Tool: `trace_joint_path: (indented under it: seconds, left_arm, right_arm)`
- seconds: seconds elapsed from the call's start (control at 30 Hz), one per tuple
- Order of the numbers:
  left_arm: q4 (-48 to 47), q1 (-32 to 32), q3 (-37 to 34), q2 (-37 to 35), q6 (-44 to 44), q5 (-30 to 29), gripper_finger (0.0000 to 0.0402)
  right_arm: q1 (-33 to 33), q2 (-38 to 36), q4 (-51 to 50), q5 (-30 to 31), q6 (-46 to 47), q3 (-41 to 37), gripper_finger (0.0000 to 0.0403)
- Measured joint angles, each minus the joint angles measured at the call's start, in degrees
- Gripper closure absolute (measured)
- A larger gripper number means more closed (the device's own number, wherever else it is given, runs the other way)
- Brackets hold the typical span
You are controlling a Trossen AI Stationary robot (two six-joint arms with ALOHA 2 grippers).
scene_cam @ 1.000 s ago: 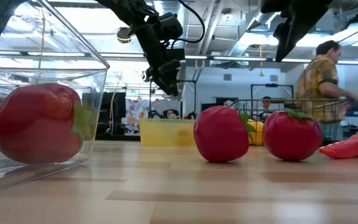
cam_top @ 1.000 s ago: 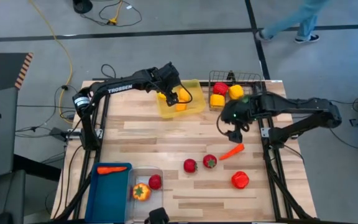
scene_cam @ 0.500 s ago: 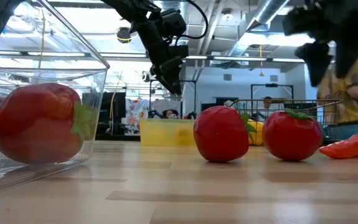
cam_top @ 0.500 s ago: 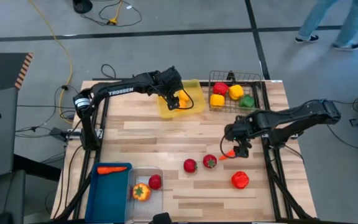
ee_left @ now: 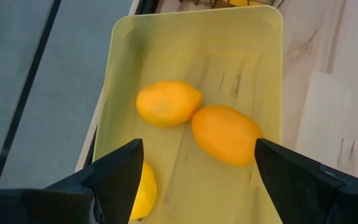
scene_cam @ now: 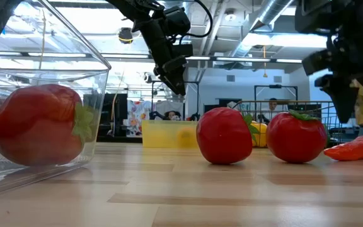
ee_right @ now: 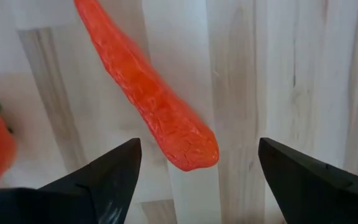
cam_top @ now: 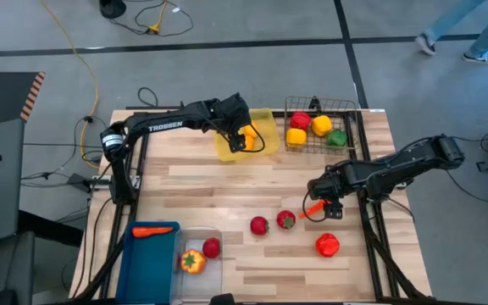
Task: Sort produce into baskets
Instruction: Put the carrot into the blue bin
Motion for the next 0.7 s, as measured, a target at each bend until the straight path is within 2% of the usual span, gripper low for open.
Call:
trace_joint_path:
  seconds: [0.3, 0.7]
  left_arm:
    - [0.0, 0.0, 0.0, 0.0, -0.2, 0.0, 0.0106]
    - [0.0, -0.1, 0.0, 0.0, -0.2, 0.0, 0.0106]
  right_arm:
    - [0.0, 0.0, 5.0, -2.4, -0.1, -5.7, 0.0082]
    - [0.0, 0.0, 6.4, -2.6, 1.1, -7.4, 0.0086]
